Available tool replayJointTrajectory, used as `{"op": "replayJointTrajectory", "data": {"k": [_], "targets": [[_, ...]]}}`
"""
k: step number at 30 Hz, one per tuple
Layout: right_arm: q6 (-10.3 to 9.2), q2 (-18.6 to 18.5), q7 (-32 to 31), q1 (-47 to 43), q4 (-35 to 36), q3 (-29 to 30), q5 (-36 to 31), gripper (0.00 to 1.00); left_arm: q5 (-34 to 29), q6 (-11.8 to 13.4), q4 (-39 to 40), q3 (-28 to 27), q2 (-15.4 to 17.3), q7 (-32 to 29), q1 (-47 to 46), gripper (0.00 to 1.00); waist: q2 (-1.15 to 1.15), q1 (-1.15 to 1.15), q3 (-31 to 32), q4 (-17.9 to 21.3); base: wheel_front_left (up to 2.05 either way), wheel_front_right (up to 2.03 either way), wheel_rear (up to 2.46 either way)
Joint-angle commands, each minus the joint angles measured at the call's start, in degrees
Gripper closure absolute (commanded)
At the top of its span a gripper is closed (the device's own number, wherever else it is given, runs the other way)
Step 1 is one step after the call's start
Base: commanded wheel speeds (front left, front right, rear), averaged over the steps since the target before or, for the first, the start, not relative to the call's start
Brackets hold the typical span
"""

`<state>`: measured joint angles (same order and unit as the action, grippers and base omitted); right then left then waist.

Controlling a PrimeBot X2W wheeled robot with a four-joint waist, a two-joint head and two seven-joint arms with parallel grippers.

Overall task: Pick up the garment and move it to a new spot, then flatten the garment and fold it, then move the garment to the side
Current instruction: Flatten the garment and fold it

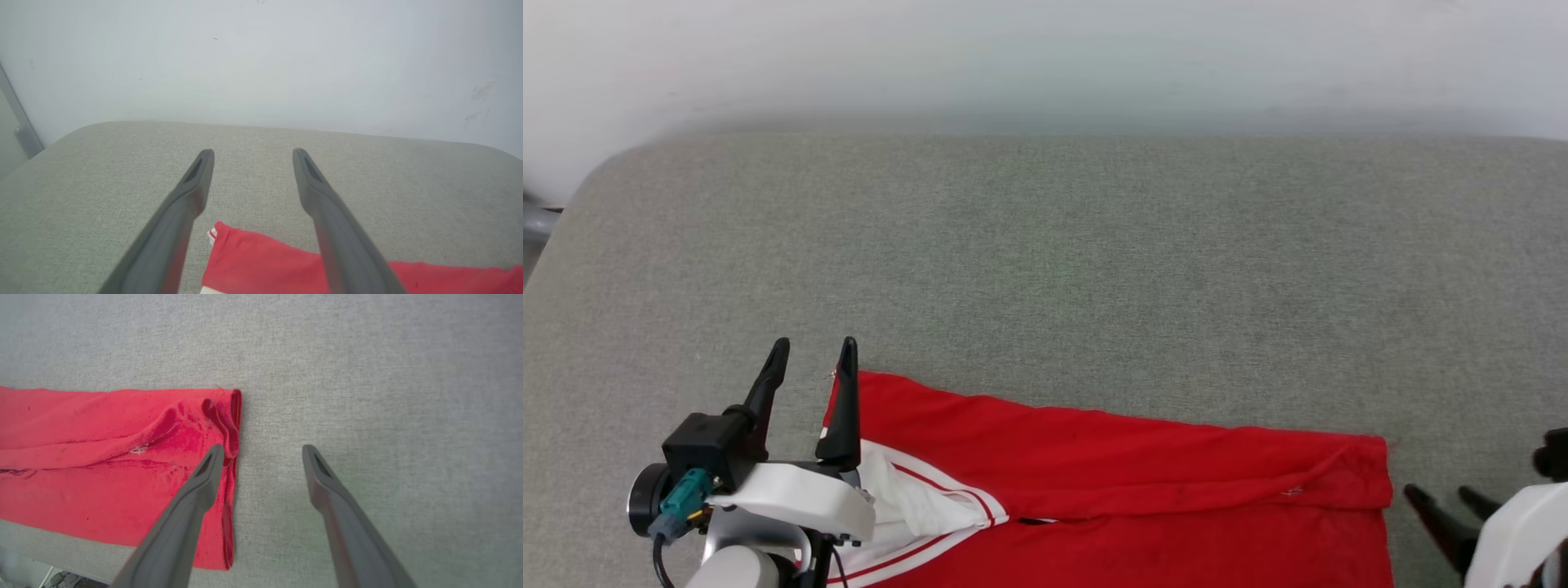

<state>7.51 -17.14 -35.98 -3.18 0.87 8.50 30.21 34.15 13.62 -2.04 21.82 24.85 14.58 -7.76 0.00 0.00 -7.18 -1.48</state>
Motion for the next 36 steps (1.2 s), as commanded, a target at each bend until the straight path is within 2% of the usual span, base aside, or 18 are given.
{"op": "replayJointTrajectory", "data": {"k": [1,7,13,16,17,18,19,20,21,25,31,36], "targets": [[-0.05,0.8,-1.2,-1.0,0.6,-0.7,0.2,0.00,-1.0,0.7,1.1,-0.2,-0.6,0.3,0.5,0.00,0.00,0.00,-0.3,-0.5,0.00,0.00,0.00],[-0.05,2.5,-2.6,-1.0,-0.2,-2.9,-0.2,0.00,-4.7,2.5,6.0,-0.3,-1.5,0.6,2.5,0.00,0.00,0.00,-1.6,-2.3,0.00,0.00,0.00],[-0.05,2.2,-2.4,2.0,-4.8,-6.4,0.7,0.00,-5.3,2.3,6.6,-0.5,-2.8,0.7,3.2,0.00,0.00,0.00,-3.4,-3.5,0.00,0.00,0.00],[-0.04,2.1,-4.2,2.1,-7.6,-9.1,1.6,0.00,-5.6,2.0,6.5,-0.7,-3.4,0.7,2.8,0.00,0.00,0.00,-3.8,-4.0,0.00,0.00,0.00],[-0.04,2.4,-4.9,2.0,-8.4,-9.8,2.1,0.11,-5.7,1.8,6.4,-0.7,-3.6,0.7,2.7,0.00,0.00,0.00,-3.9,-4.1,0.00,0.00,0.00],[-0.03,2.4,-5.6,1.7,-9.1,-10.5,2.4,0.53,-5.8,1.7,6.4,-0.9,-3.9,0.7,2.6,0.00,0.00,0.00,-3.9,-4.2,0.00,0.00,0.00],[-0.02,2.2,-5.7,1.5,-9.6,-11.0,2.6,0.65,-5.9,1.6,6.4,-1.0,-4.2,0.7,2.6,0.00,0.00,0.00,-3.9,-4.3,0.00,0.00,0.00],[-0.02,2.2,-5.8,1.5,-10.1,-11.4,3.2,0.97,-6.1,1.6,6.3,-1.2,-4.5,0.7,2.5,0.00,0.00,0.00,-3.9,-4.4,0.00,0.00,0.00],[-0.01,2.3,-6.1,1.4,-10.6,-11.7,3.4,1.00,-6.2,1.5,6.2,-1.3,-4.7,0.7,2.6,0.00,0.00,0.00,-3.7,-4.5,0.00,0.00,0.00],[-0.04,1.0,-4.9,2.4,-10.4,-11.7,3.8,1.00,-6.6,1.1,5.9,-2.0,-5.3,0.7,3.4,0.00,0.00,0.00,-2.9,-4.3,0.00,0.00,0.00],[-0.05,-1.9,-2.0,5.2,-6.4,-11.6,3.9,1.00,-6.9,0.5,5.0,-2.8,-5.5,0.7,4.1,0.00,0.00,0.00,-1.3,-3.7,0.00,0.00,0.00],[-0.06,-3.7,-2.1,4.7,-3.5,-9.9,3.2,1.00,-7.1,0.5,4.6,-3.1,-5.2,0.7,5.3,0.00,0.00,0.00,0.5,-3.1,0.00,0.00,0.00]]}}
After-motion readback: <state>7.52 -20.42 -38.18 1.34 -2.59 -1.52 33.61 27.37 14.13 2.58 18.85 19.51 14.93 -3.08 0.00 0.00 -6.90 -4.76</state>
